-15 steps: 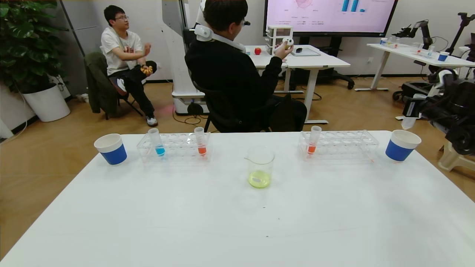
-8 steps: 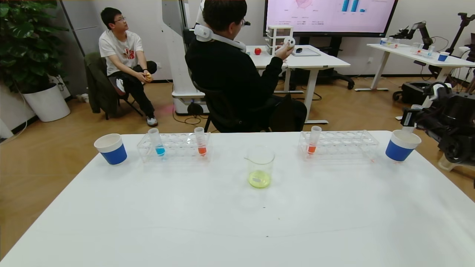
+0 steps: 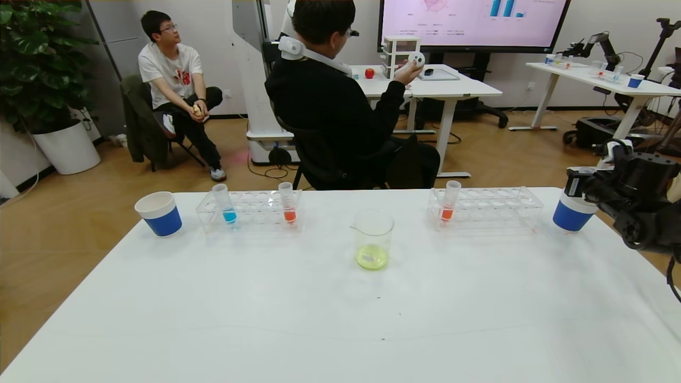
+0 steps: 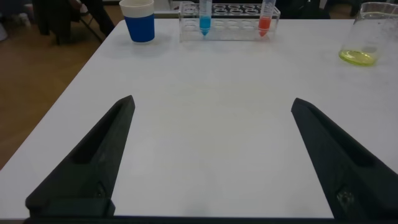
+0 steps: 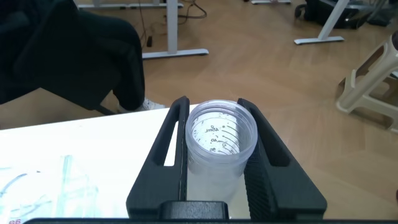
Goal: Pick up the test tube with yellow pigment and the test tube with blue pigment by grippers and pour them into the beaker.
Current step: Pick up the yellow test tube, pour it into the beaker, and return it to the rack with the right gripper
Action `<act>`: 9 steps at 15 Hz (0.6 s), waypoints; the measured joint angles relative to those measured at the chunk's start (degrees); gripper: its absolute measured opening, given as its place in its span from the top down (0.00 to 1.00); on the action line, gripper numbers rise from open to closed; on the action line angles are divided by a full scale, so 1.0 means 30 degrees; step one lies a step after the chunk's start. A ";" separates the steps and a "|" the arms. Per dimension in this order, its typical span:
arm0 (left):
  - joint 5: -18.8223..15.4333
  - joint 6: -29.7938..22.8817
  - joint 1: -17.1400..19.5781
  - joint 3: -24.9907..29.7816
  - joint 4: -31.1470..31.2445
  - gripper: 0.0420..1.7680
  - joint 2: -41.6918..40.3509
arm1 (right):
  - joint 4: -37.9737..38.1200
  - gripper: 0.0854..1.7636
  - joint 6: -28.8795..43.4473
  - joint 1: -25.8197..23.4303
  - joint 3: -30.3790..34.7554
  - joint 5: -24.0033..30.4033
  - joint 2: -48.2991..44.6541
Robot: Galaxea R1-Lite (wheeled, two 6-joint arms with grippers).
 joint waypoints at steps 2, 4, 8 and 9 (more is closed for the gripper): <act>0.0008 0.0000 0.0008 0.0000 0.0000 0.01 0.0000 | -0.0008 0.74 0.0000 0.0000 0.0089 0.0008 0.0138; 0.0008 -0.0008 0.0000 0.0000 0.0000 0.01 0.0000 | -0.0012 0.74 0.0000 0.0020 0.0163 0.0008 0.0154; 0.0008 -0.0008 0.0000 0.0000 0.0008 0.01 0.0000 | -0.0085 0.43 0.0028 0.0020 0.0414 0.0012 0.0138; 0.0008 -0.0012 0.0000 0.0000 0.0000 0.01 0.0000 | -0.0223 0.19 0.0008 0.0012 0.0358 0.0008 0.0138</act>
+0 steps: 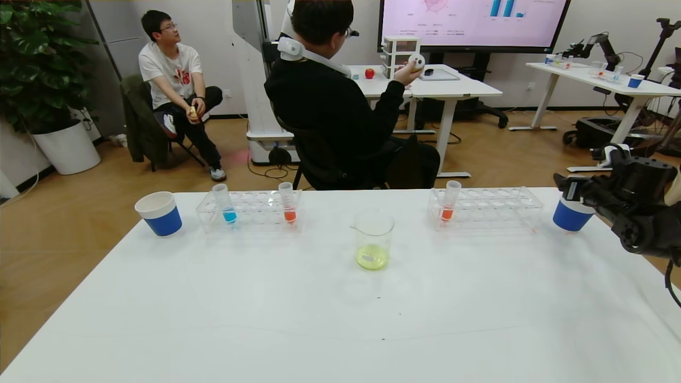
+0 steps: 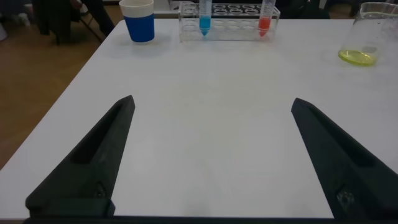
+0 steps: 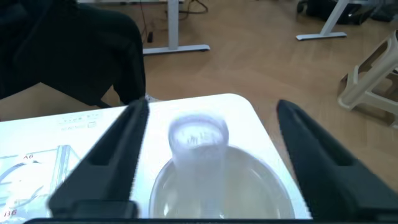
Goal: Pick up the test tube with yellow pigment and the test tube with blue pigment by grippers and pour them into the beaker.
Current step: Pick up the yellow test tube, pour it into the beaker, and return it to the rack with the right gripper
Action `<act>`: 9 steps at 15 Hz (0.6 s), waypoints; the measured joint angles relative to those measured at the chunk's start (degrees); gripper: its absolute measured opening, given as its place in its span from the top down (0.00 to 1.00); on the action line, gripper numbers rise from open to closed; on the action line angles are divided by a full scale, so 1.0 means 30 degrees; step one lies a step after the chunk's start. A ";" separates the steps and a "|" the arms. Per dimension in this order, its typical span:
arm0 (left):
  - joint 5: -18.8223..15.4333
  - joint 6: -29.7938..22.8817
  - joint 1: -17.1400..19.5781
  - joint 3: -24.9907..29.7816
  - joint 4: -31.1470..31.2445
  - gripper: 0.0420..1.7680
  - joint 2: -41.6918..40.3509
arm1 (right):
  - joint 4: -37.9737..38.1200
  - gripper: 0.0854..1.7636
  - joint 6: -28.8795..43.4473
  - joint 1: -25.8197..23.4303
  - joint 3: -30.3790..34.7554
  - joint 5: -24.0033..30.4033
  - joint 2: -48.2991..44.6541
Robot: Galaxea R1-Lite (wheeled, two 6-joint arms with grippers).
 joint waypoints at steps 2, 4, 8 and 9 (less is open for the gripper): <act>-0.0008 0.0012 0.0000 0.0000 0.0000 0.01 0.0000 | -0.0825 0.02 -0.0028 -0.0012 -0.0138 0.0012 0.0024; -0.0008 0.0004 0.0000 0.0000 0.0000 0.01 0.0000 | -0.0963 0.02 -0.0028 0.0024 -0.0146 0.0037 0.0028; -0.0008 0.0012 0.0000 0.0000 0.0000 0.01 0.0000 | -0.0796 0.02 0.0045 0.1337 -0.0146 0.0049 -0.0845; 0.0000 0.0004 0.0000 0.0000 0.0000 0.01 0.0000 | -0.0723 0.02 0.0093 0.2186 -0.0020 0.0041 -0.1353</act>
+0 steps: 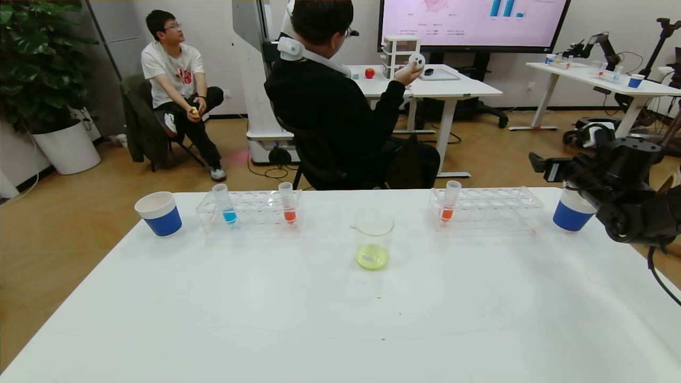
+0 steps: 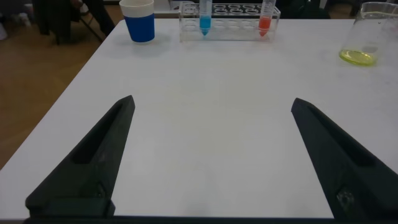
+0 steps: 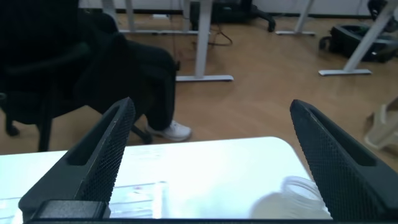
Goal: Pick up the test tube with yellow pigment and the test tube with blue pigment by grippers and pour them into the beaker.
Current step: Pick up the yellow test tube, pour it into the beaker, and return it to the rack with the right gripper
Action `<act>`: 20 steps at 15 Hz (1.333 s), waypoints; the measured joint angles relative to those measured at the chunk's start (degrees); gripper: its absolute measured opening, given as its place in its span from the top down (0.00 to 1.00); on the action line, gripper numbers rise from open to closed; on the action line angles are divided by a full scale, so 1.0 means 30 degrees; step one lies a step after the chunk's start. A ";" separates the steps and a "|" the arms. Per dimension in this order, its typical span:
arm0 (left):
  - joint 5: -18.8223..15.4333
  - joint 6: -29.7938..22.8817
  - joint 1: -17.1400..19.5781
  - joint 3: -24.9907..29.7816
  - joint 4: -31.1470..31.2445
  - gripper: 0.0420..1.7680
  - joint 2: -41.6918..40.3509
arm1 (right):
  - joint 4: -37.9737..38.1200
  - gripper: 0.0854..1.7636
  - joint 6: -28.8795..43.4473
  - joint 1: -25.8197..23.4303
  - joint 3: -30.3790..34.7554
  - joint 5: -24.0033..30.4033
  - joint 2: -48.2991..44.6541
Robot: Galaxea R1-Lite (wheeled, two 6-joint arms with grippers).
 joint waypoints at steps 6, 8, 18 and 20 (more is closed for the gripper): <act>0.0000 0.0008 0.0000 0.0000 0.0000 0.01 0.0000 | 0.1146 0.02 0.0459 0.4836 0.2300 -0.0037 -0.4401; -0.0008 0.0008 0.0000 0.0000 0.0000 0.01 0.0000 | 0.1150 0.02 0.0484 0.5360 0.3385 -0.0321 -0.6026; 0.0000 0.0000 0.0000 0.0000 0.0000 0.01 0.0000 | 0.1881 0.02 -0.0028 0.5441 1.1423 -0.1634 -1.9542; -0.0008 0.0008 0.0000 0.0000 0.0000 0.01 0.0000 | 0.3259 0.02 -0.0561 0.5404 1.3097 -0.1634 -2.3024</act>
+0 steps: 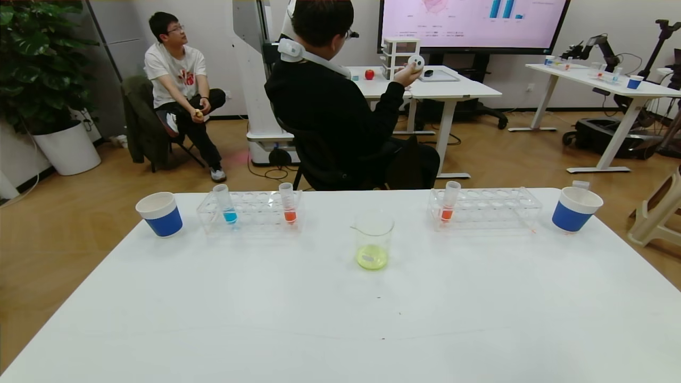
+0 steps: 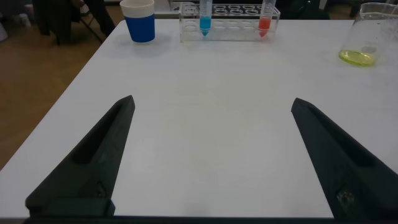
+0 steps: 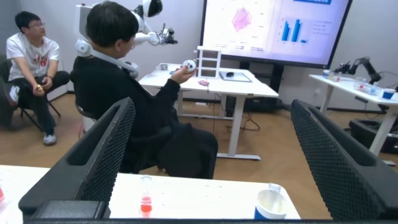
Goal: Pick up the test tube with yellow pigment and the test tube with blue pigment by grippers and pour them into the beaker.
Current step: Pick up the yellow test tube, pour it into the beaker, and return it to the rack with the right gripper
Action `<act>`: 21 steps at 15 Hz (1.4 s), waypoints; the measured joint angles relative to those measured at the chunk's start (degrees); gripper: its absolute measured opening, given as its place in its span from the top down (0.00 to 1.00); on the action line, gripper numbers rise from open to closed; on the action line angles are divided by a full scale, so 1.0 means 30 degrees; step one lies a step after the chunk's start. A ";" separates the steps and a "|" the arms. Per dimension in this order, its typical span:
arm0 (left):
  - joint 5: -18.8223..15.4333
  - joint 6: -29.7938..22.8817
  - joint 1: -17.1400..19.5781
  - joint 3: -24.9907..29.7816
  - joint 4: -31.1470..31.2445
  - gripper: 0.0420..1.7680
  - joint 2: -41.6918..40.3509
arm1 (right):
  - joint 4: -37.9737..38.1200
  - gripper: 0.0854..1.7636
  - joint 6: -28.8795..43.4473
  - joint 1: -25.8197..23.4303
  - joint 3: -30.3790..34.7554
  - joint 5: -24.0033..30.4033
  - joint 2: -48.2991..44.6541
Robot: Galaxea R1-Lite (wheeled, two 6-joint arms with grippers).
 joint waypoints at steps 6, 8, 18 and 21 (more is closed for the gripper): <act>0.0008 0.0000 0.0000 0.0000 0.0000 0.01 0.0000 | 0.9419 0.02 -0.2170 -0.0118 0.2113 0.0219 -1.0695; 0.0000 0.0008 0.0000 0.0000 0.0000 0.01 0.0000 | 1.1780 0.02 -0.2714 -0.0309 0.2296 0.0276 -1.3487; 0.0000 -0.0008 0.0000 0.0000 0.0000 0.01 0.0000 | 1.0025 0.02 -0.1654 -0.1219 0.9525 0.0626 -2.0058; 0.0000 0.0016 0.0000 0.0000 0.0000 0.01 0.0000 | 1.0220 0.02 -0.0110 -0.1211 1.1650 0.0614 -2.0184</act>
